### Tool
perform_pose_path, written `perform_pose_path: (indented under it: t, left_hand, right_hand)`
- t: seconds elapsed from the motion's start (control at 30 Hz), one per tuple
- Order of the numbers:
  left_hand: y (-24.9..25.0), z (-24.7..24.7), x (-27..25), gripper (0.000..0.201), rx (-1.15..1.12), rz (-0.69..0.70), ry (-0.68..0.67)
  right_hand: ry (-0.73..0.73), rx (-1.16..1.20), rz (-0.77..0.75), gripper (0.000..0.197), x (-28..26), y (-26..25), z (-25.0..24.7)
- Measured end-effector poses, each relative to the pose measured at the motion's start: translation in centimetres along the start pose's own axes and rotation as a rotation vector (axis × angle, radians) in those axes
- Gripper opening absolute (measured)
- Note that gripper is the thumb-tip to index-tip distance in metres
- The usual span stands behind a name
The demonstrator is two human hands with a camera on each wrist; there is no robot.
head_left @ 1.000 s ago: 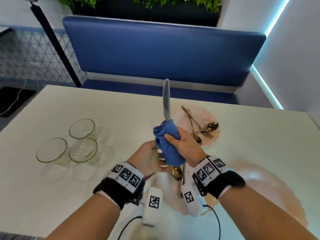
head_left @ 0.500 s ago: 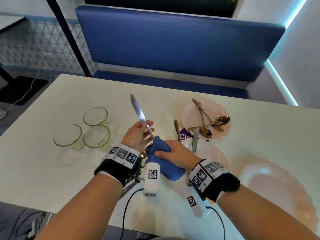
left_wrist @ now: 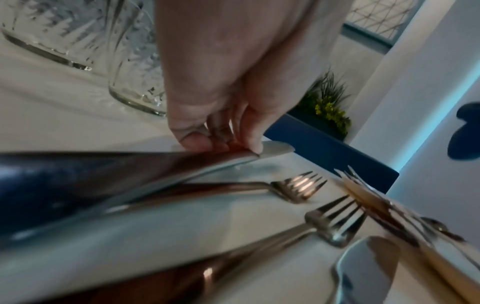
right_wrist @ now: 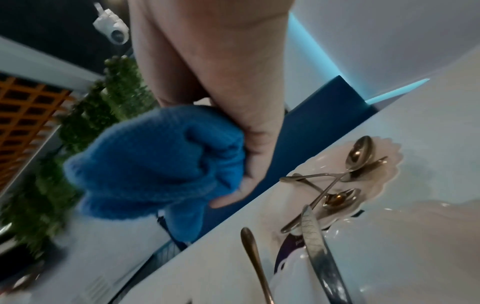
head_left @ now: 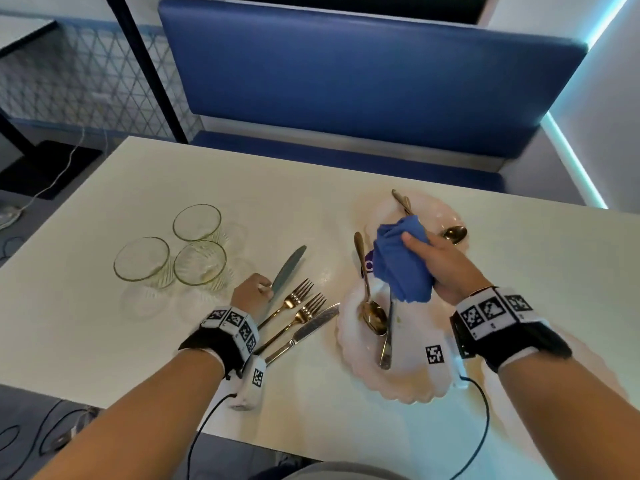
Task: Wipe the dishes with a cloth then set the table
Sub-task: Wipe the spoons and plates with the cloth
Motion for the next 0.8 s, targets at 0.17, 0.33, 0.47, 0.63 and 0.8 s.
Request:
perform_pose_path:
  t: [0.17, 0.33, 0.47, 0.63, 0.8]
  left_hand:
    - [0.5, 0.7, 0.4, 0.022, 0.201, -0.030, -0.029]
    - [7.7, 2.8, 0.7, 0.019, 0.163, 0.143, -0.023]
    - [13.1, 6.4, 2.3, 0.028, -0.065, 0.070, -0.157]
    - [15.7, 9.2, 3.7, 0.041, -0.105, 0.032, -0.268]
    - [15.3, 9.0, 4.6, 0.022, -0.438, -0.008, -0.202]
  right_hand:
    - [0.114, 0.166, -0.018, 0.037, -0.4, -0.5, -4.2]
    - [0.113, 0.115, 0.027, 0.042, -1.2, 1.0, -5.8]
    - [0.054, 0.209, 0.076, 0.039, -2.5, 2.5, -5.4]
    - [0.001, 0.231, 0.130, 0.037, -3.9, 4.8, -5.6]
    - [-0.062, 0.182, 0.182, 0.042, -3.8, 6.2, -5.4]
Point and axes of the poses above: each hand's wrist, its own x-axis towards the middle knuckle, its own z-axis out of the palm, y = z × x, the point moved 8 cm from there along x, towards the middle knuckle, and after that the axes turned 7 degrees about -y, right-handed, at the moved point
